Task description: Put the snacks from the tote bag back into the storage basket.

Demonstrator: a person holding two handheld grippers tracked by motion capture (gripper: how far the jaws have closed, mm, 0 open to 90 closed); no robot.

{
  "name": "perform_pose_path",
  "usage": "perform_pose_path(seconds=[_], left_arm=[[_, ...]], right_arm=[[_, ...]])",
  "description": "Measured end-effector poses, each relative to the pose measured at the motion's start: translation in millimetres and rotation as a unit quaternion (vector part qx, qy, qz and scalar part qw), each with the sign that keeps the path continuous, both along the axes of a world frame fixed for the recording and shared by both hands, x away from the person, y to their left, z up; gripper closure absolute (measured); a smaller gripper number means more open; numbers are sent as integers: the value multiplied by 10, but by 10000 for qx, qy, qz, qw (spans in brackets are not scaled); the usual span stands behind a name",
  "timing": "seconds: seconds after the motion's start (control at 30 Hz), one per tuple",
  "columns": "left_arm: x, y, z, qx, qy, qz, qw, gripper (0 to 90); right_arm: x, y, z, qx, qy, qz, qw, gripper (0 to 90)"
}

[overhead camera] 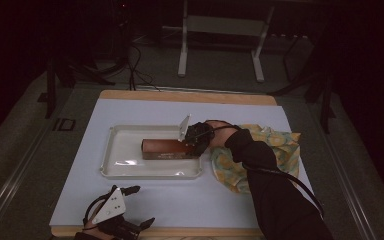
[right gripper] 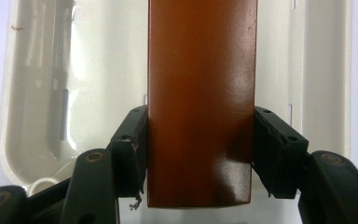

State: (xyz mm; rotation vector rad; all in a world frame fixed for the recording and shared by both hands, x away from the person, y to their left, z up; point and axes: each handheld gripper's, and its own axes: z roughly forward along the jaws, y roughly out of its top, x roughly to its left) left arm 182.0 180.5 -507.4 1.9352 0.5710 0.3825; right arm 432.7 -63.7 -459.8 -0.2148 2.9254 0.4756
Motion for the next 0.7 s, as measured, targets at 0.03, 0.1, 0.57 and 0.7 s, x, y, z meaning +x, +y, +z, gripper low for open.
perform_pose_path(seconds=[0.03,0.1,0.57,0.7], left_arm=[[0,0,0,6,-5,0,10000,0],[0,0,0,2,-3,-2,10000,0],[1,-11,-2,16,10,-40,10000,0],[1,-11,-3,19,8,-42,10000,0]], right_arm=[[2,7,-17,-24,49,-46,10000,430],[7,12,-32,-47,48,-55,10000,430],[31,38,-65,-81,132,-125,9998,414],[19,44,-71,-82,131,-53,9999,407]])
